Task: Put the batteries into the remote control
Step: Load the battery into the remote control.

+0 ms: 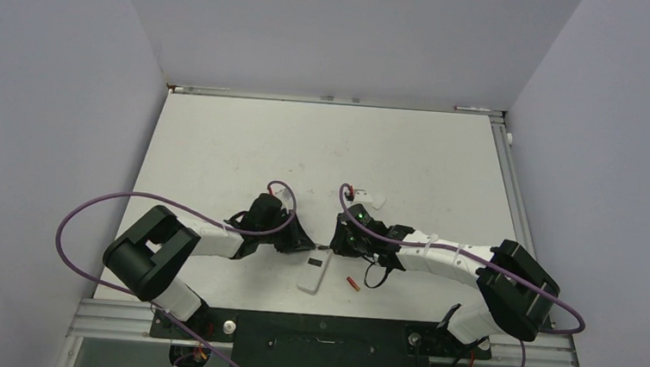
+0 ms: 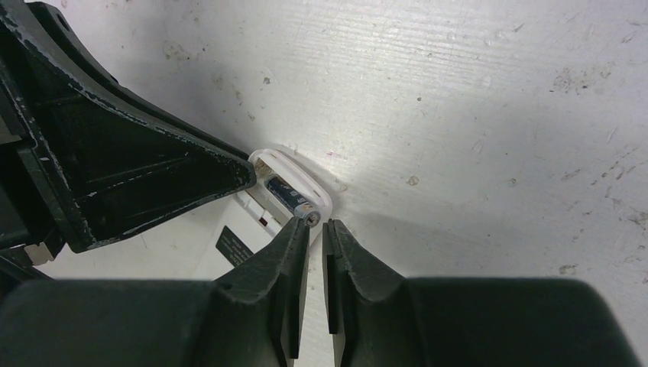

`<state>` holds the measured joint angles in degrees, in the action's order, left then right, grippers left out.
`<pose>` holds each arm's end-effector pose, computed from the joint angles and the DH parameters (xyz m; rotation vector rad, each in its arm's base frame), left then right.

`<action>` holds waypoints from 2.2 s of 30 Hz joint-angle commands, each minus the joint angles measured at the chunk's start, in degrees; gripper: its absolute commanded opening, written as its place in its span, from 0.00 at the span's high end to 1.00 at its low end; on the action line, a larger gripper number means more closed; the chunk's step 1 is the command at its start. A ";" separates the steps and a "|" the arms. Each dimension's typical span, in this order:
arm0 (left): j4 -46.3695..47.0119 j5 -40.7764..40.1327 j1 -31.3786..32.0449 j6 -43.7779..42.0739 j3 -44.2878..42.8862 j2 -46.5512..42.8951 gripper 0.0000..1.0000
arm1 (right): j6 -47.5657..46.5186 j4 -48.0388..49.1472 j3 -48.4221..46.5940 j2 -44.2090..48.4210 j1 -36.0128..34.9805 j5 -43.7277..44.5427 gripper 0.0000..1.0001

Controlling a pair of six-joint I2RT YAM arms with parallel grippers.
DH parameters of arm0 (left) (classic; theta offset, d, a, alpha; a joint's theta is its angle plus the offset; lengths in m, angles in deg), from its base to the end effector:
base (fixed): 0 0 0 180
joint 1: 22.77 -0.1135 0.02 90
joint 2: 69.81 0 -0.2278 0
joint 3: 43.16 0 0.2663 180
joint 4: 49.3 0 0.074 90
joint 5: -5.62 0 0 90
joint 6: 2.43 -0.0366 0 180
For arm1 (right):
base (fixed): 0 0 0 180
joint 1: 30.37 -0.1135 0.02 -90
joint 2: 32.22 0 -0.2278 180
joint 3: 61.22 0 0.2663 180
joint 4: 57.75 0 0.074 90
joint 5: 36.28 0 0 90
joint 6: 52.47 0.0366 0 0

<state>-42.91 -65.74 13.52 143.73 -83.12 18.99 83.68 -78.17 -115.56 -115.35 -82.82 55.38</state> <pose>0.2113 -0.1696 0.0674 -0.2602 2.5619 -1.1086 0.1827 0.2359 0.1277 -0.1273 2.5652 0.6997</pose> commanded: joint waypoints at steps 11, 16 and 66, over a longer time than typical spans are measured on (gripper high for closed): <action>-6.88 -4.56 2.97 4.00 0.69 -2.14 0.86 | 0.43 2.63 -0.34 1.51 -0.02 0.99 0.83; -7.41 -5.76 3.44 5.32 0.92 -3.30 0.83 | 0.30 2.64 -0.25 1.46 -0.02 0.90 0.83; -7.03 -6.60 4.31 6.68 1.19 -4.07 0.82 | 0.70 3.86 -1.52 -3.50 -1.16 -1.21 0.91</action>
<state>-47.63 -71.14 17.33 150.40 -82.68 15.69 83.70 -76.84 -115.58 -117.61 -83.34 54.65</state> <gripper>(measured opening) 0.184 0.100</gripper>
